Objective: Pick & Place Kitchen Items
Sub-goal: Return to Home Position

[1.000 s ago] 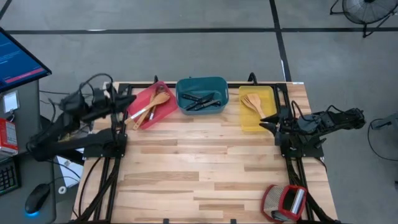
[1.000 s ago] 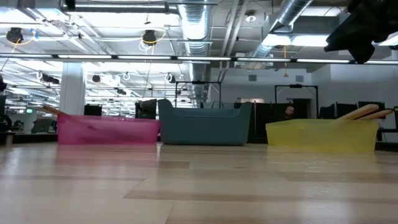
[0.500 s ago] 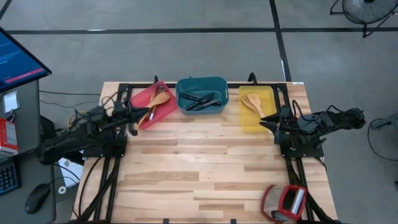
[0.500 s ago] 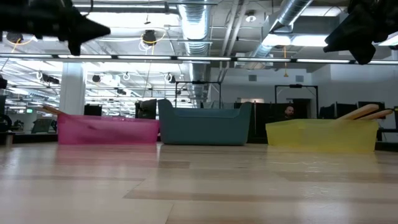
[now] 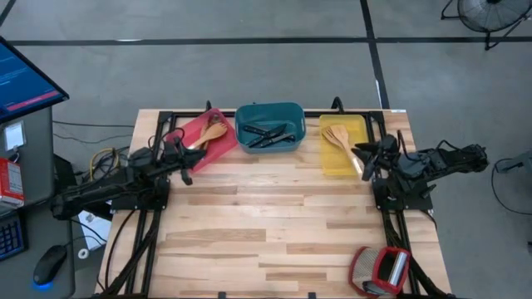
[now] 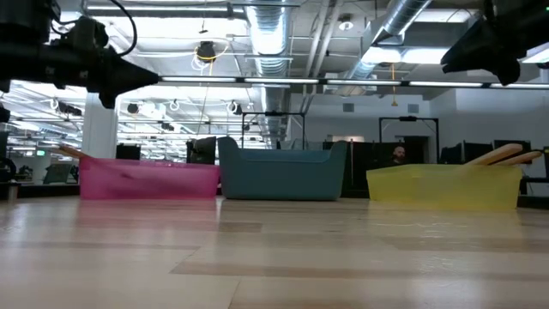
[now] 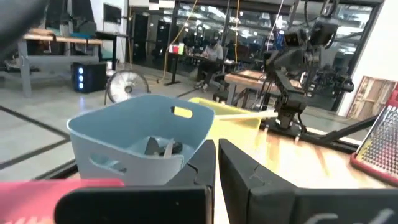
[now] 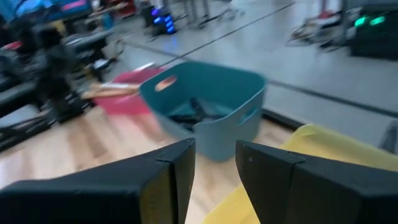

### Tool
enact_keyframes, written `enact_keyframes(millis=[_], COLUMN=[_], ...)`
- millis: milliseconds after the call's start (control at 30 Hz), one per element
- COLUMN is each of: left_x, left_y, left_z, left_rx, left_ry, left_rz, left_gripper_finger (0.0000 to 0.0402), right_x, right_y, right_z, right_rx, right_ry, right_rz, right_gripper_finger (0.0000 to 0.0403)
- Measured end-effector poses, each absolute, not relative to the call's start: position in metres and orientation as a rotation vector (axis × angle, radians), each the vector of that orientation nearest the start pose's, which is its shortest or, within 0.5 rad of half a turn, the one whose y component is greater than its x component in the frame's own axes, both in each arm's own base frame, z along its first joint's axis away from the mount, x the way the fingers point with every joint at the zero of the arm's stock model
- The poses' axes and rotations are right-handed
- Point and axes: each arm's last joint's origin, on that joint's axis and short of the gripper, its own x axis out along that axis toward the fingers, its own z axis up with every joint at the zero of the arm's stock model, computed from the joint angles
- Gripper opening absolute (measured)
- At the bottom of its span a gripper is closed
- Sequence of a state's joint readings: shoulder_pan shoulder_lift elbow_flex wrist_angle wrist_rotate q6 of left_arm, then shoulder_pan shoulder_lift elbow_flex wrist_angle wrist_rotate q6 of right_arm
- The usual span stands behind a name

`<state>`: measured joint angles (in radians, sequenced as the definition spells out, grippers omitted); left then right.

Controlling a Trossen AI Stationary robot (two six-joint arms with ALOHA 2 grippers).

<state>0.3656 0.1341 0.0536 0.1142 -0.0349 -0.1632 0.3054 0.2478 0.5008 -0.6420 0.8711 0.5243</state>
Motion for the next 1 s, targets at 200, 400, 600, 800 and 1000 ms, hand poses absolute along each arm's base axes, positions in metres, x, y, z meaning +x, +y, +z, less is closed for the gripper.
enact_keyframes(millis=[200, 400, 600, 800, 1000], left_x=[0.096, 0.097, 0.096, 0.093, 0.093], left_y=[0.038, 0.035, 0.031, 0.029, 0.027], left_z=[0.176, 0.175, 0.172, 0.174, 0.173], left_rx=[-0.214, -0.24, -0.235, -0.233, -0.212], left_ry=[-0.01, -0.005, -0.031, -0.086, -0.074], left_rz=[0.402, 0.368, 0.35, 0.33, 0.25], left_gripper_finger=[0.0001, 0.0001, 0.0001, 0.0001, 0.0001], right_x=[0.069, 0.073, 0.076, 0.052, 0.048], right_y=[-0.003, -0.002, -0.001, -0.01, -0.012], right_z=[0.258, 0.271, 0.271, 0.286, 0.279], right_rx=[0.239, 0.16, 0.071, 0.045, 0.067], right_ry=[0.134, 0.073, 0.027, -0.165, -0.228], right_rz=[-0.699, -0.653, -0.639, -0.598, -0.545], right_gripper_finger=[0.0126, 0.0085, 0.0013, 0.0006, 0.0004])
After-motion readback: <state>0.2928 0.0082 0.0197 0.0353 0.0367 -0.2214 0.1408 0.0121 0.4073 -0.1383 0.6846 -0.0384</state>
